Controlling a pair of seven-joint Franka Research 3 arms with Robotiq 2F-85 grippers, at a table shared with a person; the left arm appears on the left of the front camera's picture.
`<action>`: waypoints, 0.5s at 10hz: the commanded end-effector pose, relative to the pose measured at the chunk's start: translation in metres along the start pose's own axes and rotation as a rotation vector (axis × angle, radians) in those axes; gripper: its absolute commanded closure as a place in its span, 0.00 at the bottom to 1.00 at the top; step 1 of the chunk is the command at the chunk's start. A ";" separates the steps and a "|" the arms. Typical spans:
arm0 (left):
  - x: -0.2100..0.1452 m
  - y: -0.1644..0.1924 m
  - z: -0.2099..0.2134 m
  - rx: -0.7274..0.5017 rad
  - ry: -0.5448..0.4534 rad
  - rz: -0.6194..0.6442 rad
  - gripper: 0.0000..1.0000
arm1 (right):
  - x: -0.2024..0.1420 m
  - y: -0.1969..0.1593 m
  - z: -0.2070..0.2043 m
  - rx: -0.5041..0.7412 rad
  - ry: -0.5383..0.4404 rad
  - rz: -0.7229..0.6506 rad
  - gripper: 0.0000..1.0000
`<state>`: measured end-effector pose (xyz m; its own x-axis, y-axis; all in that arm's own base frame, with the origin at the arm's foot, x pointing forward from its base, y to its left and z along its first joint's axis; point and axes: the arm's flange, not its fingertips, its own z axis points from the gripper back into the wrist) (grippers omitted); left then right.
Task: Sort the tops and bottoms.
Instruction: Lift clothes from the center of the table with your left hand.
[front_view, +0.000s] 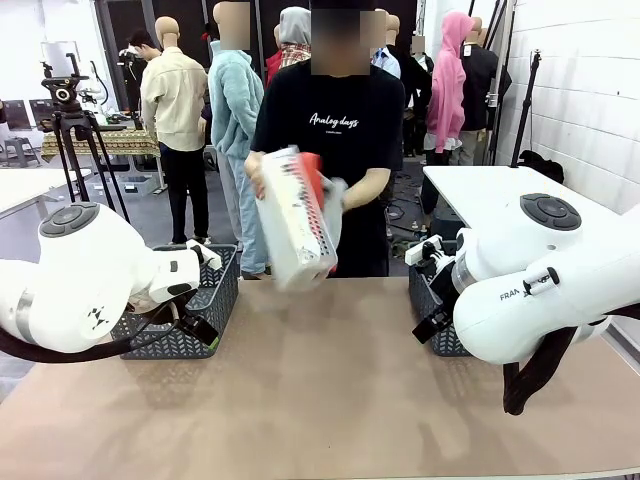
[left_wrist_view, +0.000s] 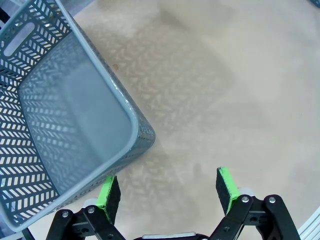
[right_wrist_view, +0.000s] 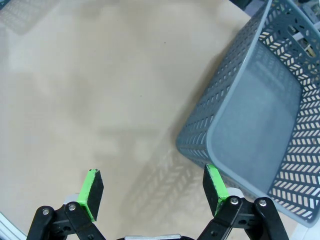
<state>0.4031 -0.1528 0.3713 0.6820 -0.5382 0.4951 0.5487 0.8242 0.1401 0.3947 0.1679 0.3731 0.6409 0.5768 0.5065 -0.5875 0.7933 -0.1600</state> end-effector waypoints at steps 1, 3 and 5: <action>0.000 0.002 0.000 0.000 0.000 0.003 0.00 | 0.000 0.000 0.000 0.000 -0.001 0.000 0.00; 0.000 0.002 0.000 0.000 0.000 0.003 0.00 | 0.000 0.000 0.000 0.000 -0.001 0.000 0.00; 0.000 0.002 0.000 0.000 0.000 0.003 0.00 | 0.000 0.000 0.000 0.000 -0.001 0.000 0.00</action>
<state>0.4031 -0.1528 0.3713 0.6820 -0.5382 0.4951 0.5487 0.8242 0.1401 0.3947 0.1679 0.3731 0.6409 0.5768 0.5065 -0.5875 0.7933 -0.1600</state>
